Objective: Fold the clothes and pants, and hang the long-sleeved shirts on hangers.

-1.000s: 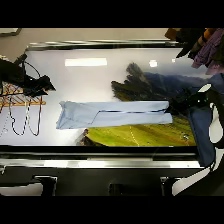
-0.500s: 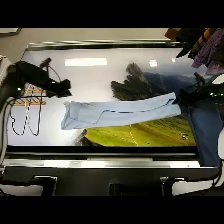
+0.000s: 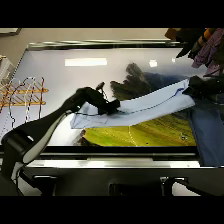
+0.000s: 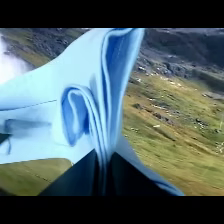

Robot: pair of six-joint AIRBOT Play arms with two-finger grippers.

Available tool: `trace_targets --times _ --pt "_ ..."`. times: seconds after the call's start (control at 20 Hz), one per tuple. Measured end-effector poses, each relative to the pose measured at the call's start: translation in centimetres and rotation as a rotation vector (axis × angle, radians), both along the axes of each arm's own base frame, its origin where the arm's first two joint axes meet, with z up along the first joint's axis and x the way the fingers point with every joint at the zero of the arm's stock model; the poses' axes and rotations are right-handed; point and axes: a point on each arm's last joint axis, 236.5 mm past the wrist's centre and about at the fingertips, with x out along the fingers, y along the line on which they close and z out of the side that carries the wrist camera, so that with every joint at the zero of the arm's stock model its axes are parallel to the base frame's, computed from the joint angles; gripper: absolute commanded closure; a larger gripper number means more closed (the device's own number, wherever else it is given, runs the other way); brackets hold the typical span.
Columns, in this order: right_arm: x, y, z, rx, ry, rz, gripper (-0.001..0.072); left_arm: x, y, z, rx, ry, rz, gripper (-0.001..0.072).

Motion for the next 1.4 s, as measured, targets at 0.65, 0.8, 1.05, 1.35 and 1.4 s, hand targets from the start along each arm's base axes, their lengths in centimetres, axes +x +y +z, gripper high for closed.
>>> trace_targets --times 0.65,0.8,1.05,1.35,1.4 --pt "-4.3 1.3 3.7 -0.024 -0.001 0.028 0.0676 -1.2 -13.5 -2.5 -0.142 -0.016 0.081 0.069" --pt "-4.5 1.0 3.8 -0.04 -0.006 0.024 0.0676 -2.0 -15.4 -2.5 -0.156 -0.005 0.058 0.0691" --pt "-3.3 0.8 3.9 -0.047 -0.045 0.025 0.0677 -0.5 -12.3 1.3 -0.142 -0.038 -0.001 0.0692" --pt "-1.3 7.8 3.5 0.02 -0.085 0.183 0.0677 4.1 2.9 13.6 -0.001 -0.241 -0.024 0.0691" --pt "-0.9 9.8 3.4 0.034 -0.092 0.211 0.0677 4.3 6.1 15.8 0.029 -0.274 -0.014 0.0691"
